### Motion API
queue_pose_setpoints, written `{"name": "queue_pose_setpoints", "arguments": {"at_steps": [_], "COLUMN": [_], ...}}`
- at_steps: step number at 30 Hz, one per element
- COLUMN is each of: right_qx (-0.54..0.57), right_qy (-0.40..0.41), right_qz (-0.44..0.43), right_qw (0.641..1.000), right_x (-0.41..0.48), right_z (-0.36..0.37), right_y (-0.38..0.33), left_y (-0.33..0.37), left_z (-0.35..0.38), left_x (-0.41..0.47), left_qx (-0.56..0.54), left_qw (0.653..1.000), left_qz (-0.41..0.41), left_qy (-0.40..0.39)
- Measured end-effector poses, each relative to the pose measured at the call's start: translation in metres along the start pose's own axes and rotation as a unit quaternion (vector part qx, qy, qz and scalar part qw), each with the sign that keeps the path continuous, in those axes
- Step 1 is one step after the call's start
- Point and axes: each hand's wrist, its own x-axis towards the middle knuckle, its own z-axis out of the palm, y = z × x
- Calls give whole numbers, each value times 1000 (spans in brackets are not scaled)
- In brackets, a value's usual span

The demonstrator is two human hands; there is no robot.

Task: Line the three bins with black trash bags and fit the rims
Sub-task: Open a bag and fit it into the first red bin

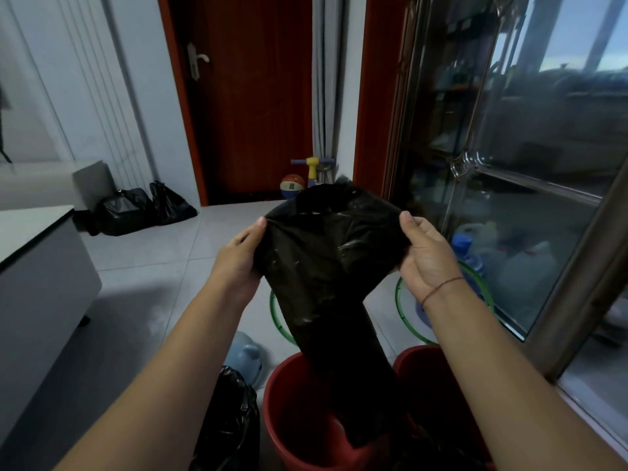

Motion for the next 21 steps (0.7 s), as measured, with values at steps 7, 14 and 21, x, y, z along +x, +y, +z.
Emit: {"name": "queue_pose_setpoints", "arguments": {"at_steps": [7, 14, 21], "right_qx": [-20, -102, -52], "right_qy": [90, 131, 42], "right_qz": [-5, 10, 55], "right_qw": [996, 986, 996], "right_x": [12, 10, -2], "right_z": [-11, -25, -19], "right_y": [8, 24, 36], "left_y": [-6, -14, -24], "left_z": [-29, -51, -59], "left_x": [0, -6, -10], "left_qx": [-27, 5, 178], "left_qw": [998, 998, 978], "left_qz": [-45, -53, -10], "left_qy": [22, 40, 103]}}
